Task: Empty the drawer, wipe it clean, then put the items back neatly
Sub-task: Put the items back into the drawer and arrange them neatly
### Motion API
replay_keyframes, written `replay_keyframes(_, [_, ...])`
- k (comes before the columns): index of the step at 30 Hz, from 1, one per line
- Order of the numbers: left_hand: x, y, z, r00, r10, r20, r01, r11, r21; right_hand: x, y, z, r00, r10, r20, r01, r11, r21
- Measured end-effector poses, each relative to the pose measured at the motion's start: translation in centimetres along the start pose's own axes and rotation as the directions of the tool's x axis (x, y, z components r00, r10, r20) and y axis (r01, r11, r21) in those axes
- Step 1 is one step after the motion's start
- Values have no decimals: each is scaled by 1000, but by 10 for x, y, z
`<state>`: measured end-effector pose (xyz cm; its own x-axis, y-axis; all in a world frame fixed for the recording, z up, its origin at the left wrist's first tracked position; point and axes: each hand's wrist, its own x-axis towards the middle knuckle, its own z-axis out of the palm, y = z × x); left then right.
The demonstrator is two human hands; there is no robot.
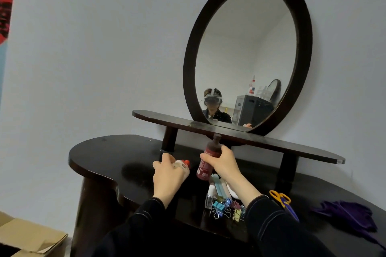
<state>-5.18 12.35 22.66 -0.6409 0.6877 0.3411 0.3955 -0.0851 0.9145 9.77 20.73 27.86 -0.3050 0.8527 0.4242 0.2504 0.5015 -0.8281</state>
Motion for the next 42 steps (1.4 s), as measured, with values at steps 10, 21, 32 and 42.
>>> replay_keyframes(10, [-57, 15, -48, 942, 33, 333, 263, 544, -797, -130, -53, -42, 972, -161, -169, 217, 891, 399])
replay_keyframes(21, [-205, -94, -71, 904, 17, 427, 195, 873, -447, -311, 72, 14, 950, 98, 297, -176, 952, 250])
replay_keyframes(32, [-217, -188, -43, 902, -172, 396, 278, 933, -228, -320, 185, 100, 572, 639, 514, -729, 683, -38])
replay_keyframes(42, [-219, -191, -42, 896, -151, 417, 239, 957, -167, -349, 180, 130, 466, 612, 639, -708, 691, -146])
